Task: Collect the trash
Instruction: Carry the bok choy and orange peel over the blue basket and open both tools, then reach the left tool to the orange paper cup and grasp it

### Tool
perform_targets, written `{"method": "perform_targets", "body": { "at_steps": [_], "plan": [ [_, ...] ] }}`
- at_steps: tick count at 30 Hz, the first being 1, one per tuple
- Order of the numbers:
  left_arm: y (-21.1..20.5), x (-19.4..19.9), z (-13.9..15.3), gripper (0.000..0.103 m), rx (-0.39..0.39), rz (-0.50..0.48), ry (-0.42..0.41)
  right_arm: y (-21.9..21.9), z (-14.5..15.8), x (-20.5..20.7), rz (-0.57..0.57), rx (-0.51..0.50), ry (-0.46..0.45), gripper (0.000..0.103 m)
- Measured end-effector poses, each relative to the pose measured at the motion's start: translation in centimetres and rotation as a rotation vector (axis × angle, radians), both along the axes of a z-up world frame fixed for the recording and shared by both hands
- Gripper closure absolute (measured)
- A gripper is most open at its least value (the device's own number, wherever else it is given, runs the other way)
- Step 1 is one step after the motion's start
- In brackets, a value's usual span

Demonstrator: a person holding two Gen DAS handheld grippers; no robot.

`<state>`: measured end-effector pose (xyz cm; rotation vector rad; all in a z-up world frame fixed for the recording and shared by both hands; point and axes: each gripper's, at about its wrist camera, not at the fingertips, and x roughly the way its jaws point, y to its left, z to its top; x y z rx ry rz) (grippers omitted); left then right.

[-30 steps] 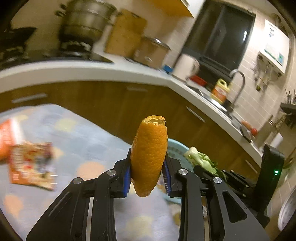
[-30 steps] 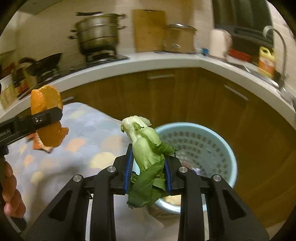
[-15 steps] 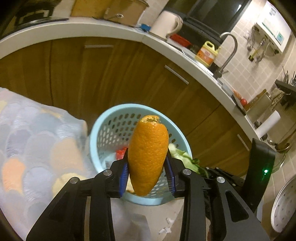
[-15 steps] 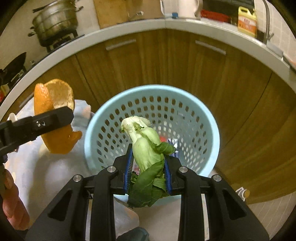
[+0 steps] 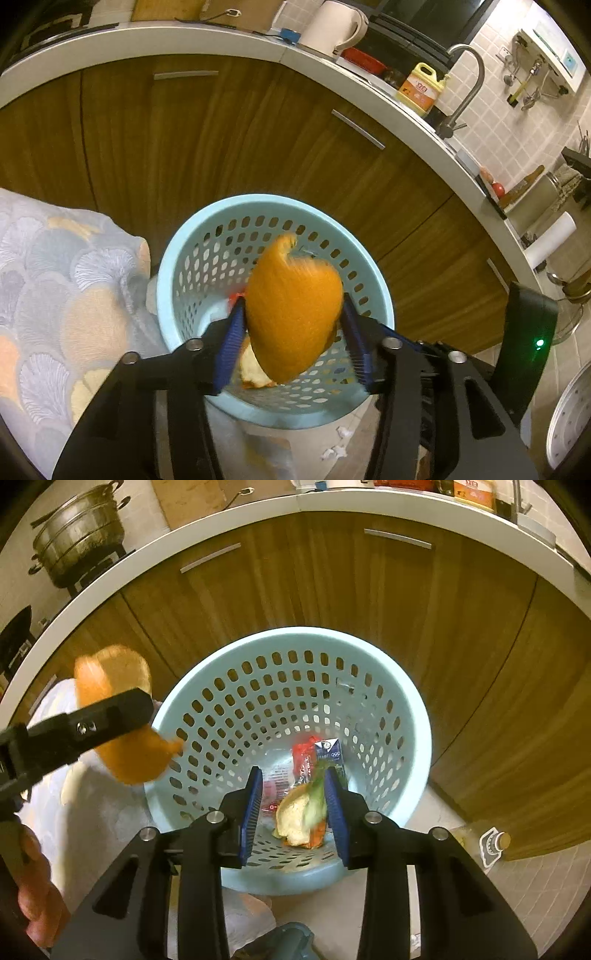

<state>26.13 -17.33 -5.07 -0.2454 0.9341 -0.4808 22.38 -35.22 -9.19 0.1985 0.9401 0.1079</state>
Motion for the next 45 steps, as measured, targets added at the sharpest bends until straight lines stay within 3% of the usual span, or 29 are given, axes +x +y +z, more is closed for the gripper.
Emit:
{"method": "perform_targets", "body": {
  "at_steps": [4, 20, 29, 32, 45],
  "plan": [
    [0.0, -0.2, 0.2, 0.037, 0.004, 0.006, -0.009, -0.1, 0.4, -0.2, -0.006, -0.008, -0.009, 0.072],
    [4.7, -4.0, 3.3, 0.037, -0.015, 0.078, -0.102, 2.5, 3.8, -1.9, 0.058, 0.006, -0.094, 0.072],
    [10.9, -7.0, 6.2, 0.037, -0.012, 0.204, -0.174, 7.2, 5.8, -3.1, 0.167, -0.002, -0.145, 0.071],
    [13.8, -8.3, 7.1, 0.037, -0.013, 0.263, -0.194, 9.3, 6.5, -3.4, 0.207, -0.014, -0.164, 0.06],
    [29.5, -13.9, 8.4, 0.037, 0.017, 0.6, -0.233, 20.9, 9.7, -5.1, 0.453, -0.075, -0.261, 0.059]
  ]
}}
